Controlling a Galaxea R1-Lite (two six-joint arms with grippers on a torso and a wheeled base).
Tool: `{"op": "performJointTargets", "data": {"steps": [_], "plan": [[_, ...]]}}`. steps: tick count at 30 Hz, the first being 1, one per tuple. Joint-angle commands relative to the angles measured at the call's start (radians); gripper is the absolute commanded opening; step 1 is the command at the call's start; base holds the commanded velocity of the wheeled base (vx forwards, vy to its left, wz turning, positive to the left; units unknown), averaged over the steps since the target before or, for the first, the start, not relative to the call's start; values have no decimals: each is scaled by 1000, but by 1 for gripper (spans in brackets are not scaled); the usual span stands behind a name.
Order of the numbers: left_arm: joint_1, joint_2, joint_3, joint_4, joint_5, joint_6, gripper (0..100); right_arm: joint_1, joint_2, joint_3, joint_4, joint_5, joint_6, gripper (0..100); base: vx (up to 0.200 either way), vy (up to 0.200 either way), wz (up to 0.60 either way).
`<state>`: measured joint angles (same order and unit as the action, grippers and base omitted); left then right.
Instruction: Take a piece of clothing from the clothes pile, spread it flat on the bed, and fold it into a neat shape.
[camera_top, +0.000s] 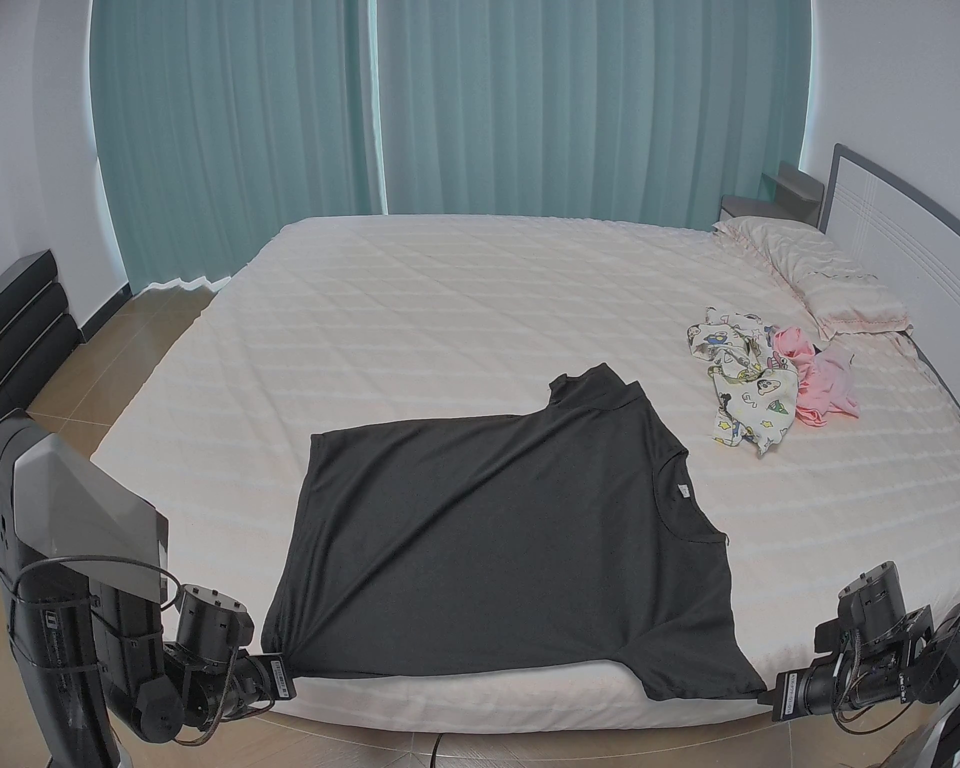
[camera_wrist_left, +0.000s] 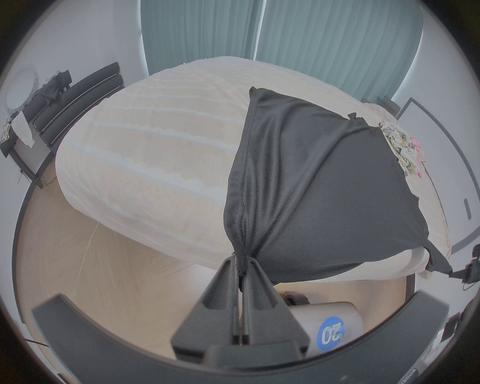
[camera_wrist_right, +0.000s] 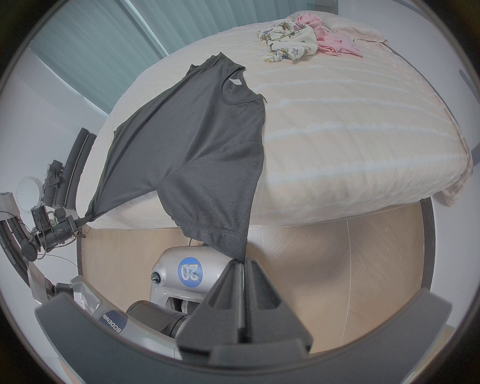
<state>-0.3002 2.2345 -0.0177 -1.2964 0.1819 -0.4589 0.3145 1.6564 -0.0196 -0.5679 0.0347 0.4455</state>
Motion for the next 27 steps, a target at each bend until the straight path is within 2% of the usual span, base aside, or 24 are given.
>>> {"op": "performJointTargets", "data": {"steps": [1, 6, 10, 18, 24, 27], "plan": [[-23, -13, 16, 54, 1, 0, 0, 0, -3, 20, 8, 1, -4, 0, 0, 0, 0], [-56, -18, 15, 127, 1, 0, 0, 0, -17, 20, 28, 1, -14, 0, 0, 0, 0], [-74, -19, 16, 174, 45, 3, 0, -2, -61, 20, 89, -1, -37, 0, 0, 0, 0], [-143, -82, 15, 292, 48, -37, 0, -3, -79, 18, 98, 1, -45, 0, 0, 0, 0], [-129, -127, 4, 264, 48, -32, 0, -17, -99, -25, 94, 1, -45, 0, 0, 0, 0], [-96, -167, -11, 262, 45, -32, 0, -26, -115, -69, 102, 1, -45, 0, 0, 0, 0]]}}
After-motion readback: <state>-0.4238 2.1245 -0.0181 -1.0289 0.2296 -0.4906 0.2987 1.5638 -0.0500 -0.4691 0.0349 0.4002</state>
